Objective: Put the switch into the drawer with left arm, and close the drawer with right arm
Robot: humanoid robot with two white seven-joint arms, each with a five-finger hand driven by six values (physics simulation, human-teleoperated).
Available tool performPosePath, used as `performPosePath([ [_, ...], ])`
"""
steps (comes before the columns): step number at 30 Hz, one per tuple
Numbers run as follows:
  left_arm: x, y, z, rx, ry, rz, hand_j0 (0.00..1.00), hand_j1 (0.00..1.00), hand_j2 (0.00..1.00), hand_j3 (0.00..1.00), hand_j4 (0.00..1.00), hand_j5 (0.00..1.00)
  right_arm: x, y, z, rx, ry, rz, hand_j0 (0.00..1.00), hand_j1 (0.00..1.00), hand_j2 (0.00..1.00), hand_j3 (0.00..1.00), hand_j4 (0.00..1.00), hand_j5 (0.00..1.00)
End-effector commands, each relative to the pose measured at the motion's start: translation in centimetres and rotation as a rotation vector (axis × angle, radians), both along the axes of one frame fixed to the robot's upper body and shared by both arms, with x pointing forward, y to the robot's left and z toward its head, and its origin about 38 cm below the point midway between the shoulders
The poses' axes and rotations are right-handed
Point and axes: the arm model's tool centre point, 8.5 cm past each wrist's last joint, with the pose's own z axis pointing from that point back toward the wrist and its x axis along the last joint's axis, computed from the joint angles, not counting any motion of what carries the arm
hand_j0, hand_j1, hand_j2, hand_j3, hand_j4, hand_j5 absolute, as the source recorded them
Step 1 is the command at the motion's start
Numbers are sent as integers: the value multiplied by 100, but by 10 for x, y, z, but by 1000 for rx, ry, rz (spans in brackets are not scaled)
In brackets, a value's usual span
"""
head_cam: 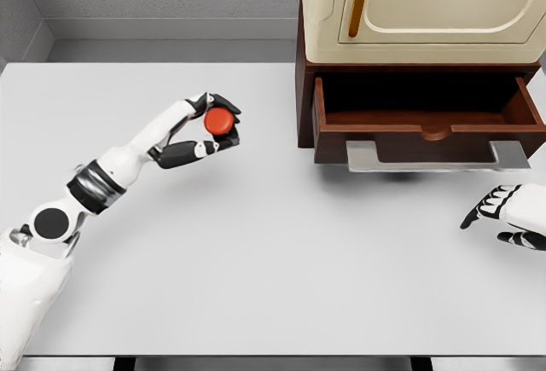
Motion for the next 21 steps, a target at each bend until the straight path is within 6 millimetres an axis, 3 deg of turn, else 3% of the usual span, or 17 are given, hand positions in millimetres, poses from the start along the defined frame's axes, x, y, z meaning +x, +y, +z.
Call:
performPosePath([
  [1, 0, -8, 0, -11, -2, -6, 45, 45, 45, 45, 45, 45, 0, 0, 1, 5, 1, -3, 66, 66, 66, 66, 66, 66],
  [12, 5, -26, 18, -28, -60, -25, 45, 45, 45, 45, 45, 45, 0, 0, 1, 3, 1, -2, 66, 66, 66, 66, 66, 66],
  [21, 11, -59, 36, -35, -114, -80, 45, 45, 45, 45, 45, 45, 0, 0, 1, 3, 1, -2, 66, 66, 66, 66, 66, 66],
])
